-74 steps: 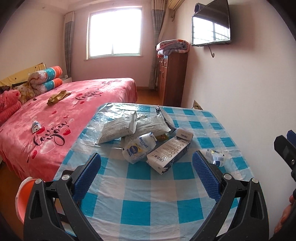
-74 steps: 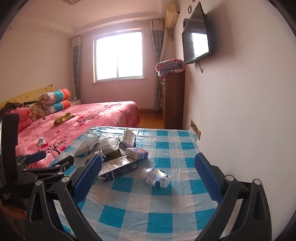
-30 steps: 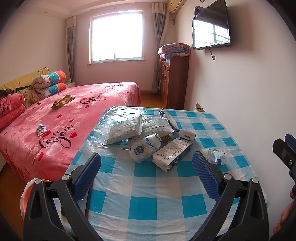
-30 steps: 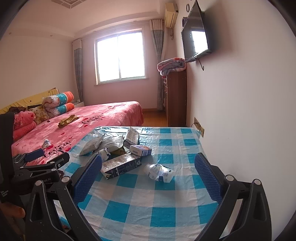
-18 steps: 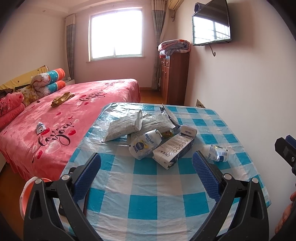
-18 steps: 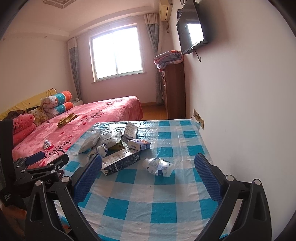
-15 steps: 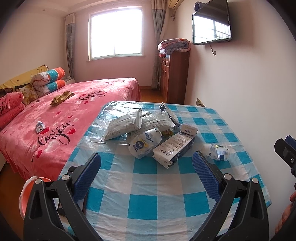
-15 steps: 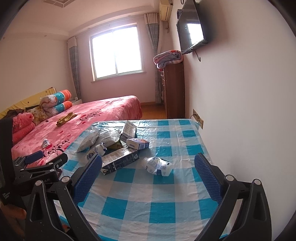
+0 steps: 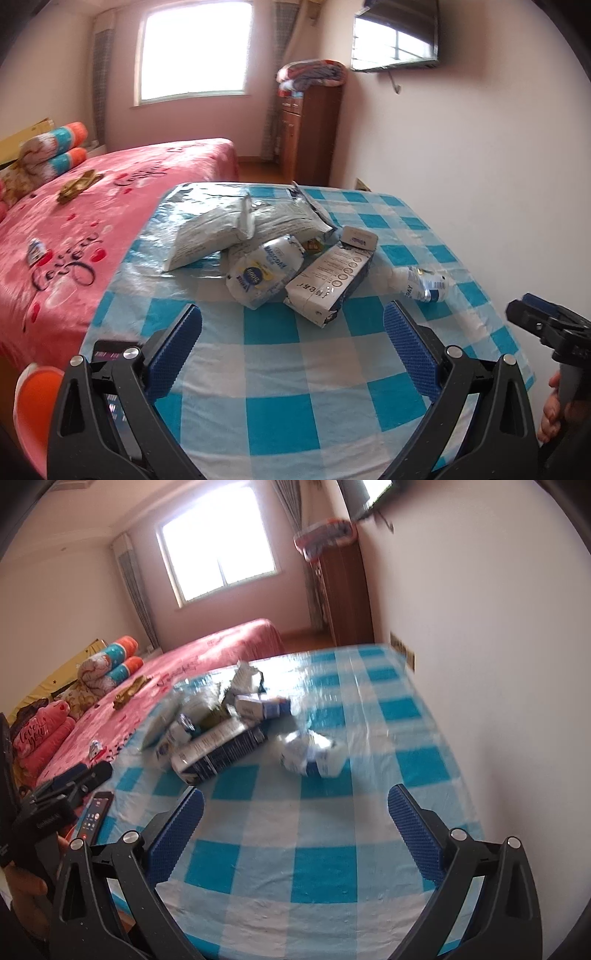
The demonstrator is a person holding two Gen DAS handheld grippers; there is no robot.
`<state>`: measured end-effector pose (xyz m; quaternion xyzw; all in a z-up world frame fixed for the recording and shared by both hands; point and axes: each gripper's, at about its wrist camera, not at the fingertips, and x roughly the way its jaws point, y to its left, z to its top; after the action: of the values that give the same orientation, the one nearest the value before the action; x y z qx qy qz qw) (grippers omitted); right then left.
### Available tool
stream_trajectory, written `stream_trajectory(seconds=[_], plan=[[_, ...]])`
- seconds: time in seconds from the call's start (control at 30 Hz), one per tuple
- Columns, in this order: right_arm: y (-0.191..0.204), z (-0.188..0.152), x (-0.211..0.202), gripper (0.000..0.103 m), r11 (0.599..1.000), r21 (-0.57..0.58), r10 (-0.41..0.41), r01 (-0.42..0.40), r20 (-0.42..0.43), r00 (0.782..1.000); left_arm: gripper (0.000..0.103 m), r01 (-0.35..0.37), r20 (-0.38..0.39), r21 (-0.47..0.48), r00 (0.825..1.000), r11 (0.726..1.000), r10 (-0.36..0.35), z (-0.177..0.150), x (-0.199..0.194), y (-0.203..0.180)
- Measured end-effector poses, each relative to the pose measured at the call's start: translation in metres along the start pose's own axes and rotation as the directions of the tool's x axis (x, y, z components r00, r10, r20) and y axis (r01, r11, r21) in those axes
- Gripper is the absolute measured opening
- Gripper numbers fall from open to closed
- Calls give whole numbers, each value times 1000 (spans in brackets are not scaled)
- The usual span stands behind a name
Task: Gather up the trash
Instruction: 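Move both tools toward the cluttered checked table, then lower the left tool onto the white printed milk carton and close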
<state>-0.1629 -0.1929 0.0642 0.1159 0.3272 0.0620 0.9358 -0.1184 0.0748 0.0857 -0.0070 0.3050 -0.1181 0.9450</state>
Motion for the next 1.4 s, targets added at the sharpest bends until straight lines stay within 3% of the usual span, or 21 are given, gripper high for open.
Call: stream_trajectory(seconds=[0.1, 0.37, 0.6, 0.87, 1.2, 1.4], plan=[[-9, -4, 16, 99, 999, 36, 37, -36, -51, 998, 99, 72, -43, 44, 997, 996, -70, 4, 15, -2], [-18, -6, 46, 99, 996, 49, 80, -75, -120, 990, 99, 48, -80, 84, 996, 995, -41, 18, 50, 4], [-26, 4, 67, 99, 994, 49, 102, -96, -145, 984, 99, 13, -123, -47, 992, 999, -18, 28, 82, 31], [-31, 13, 85, 99, 991, 60, 129, -120, -168, 977, 99, 9, -146, -75, 989, 997, -20, 35, 110, 46], [-45, 17, 92, 99, 990, 96, 119, -105, -165, 979, 99, 80, -207, -35, 975, 996, -86, 34, 145, 30], [-56, 21, 92, 99, 988, 120, 111, -93, -152, 982, 99, 159, -247, 14, 957, 987, -150, 20, 147, -5]])
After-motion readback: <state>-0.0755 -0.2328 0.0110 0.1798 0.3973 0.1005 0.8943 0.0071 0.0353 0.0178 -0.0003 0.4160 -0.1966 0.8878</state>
